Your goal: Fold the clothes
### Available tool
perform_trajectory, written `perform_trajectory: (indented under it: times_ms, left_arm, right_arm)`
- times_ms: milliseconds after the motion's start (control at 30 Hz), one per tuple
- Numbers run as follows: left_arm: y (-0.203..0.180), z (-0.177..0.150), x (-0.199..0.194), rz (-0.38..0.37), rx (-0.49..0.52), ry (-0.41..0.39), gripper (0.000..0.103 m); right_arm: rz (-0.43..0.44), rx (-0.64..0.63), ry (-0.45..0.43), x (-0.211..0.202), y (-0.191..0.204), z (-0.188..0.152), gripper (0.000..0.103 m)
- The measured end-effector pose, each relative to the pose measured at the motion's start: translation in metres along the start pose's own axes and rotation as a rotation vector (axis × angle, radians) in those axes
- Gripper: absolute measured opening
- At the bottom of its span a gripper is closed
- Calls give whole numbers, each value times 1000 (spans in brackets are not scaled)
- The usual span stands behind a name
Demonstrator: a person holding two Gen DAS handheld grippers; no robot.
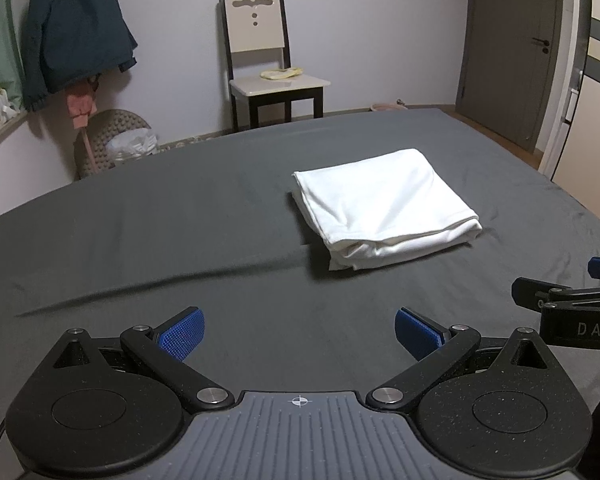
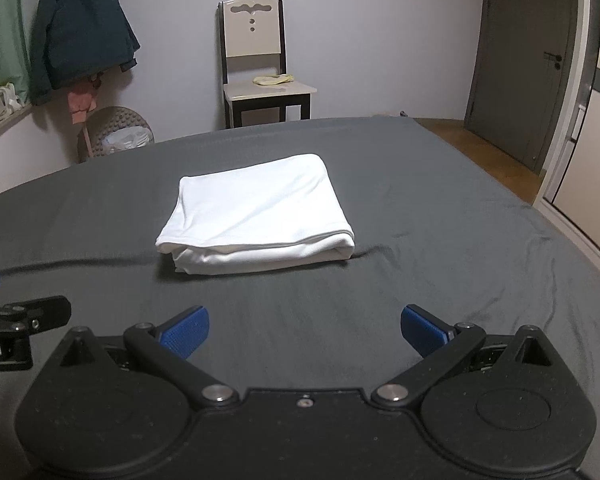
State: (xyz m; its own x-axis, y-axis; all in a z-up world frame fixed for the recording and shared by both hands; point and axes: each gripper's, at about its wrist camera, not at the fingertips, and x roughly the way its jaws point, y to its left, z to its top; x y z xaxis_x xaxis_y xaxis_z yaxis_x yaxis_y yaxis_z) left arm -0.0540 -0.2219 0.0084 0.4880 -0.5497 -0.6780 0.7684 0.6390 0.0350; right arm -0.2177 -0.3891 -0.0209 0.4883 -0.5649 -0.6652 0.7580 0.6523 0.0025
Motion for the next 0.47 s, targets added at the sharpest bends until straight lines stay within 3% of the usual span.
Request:
perform_trajectory:
  times_ms: [467]
  left_arm:
    - [2,1,2,3,-19,-11,102]
  right_arm:
    - [-8,-15,-4,-2,3,-3,103]
